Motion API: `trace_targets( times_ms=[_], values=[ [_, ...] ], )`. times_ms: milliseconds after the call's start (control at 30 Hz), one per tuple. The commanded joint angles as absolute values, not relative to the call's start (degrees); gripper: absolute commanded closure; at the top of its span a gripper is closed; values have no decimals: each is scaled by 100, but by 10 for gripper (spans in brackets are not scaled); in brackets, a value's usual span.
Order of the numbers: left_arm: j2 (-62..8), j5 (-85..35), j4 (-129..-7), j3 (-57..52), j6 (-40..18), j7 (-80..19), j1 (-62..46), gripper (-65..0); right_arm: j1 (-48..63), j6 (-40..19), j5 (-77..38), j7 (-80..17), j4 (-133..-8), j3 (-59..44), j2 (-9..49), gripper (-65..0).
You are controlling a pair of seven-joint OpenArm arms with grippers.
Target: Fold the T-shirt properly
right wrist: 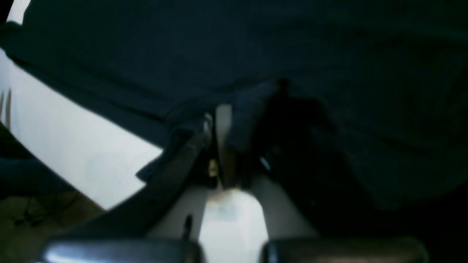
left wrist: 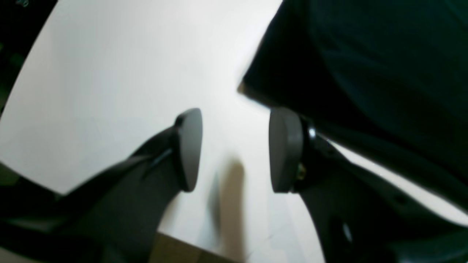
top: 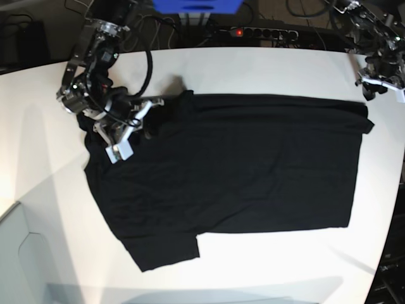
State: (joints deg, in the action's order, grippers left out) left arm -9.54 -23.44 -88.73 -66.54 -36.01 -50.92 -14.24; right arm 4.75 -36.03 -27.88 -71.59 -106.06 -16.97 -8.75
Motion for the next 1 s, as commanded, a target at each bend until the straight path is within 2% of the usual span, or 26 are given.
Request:
trace_targets(
  times_ms=[0, 300, 533, 967],
  values=[
    [-1068, -2413, -8989, -6686, -3626, -4989, -1437, -284, 330, -3530, -2897, -7064, -10589, -1692, -900, 0],
    [-971, -2413, -8989, -6677, -3626, -4989, -1437, -284, -286, -3530, -2923, -7002, -9604, -1692, -900, 0],
    [-954, -2396, -8989, -6668, -3626, -4989, -1437, -284, -338, -3530, -2932, -6580, -9446, -1675, -900, 0],
    [-945, -2396, -8989, -6668, -3626, -4989, -1437, -284, -901, -3521, -2923, -6580, -9437, -1437, -900, 0]
  ],
)
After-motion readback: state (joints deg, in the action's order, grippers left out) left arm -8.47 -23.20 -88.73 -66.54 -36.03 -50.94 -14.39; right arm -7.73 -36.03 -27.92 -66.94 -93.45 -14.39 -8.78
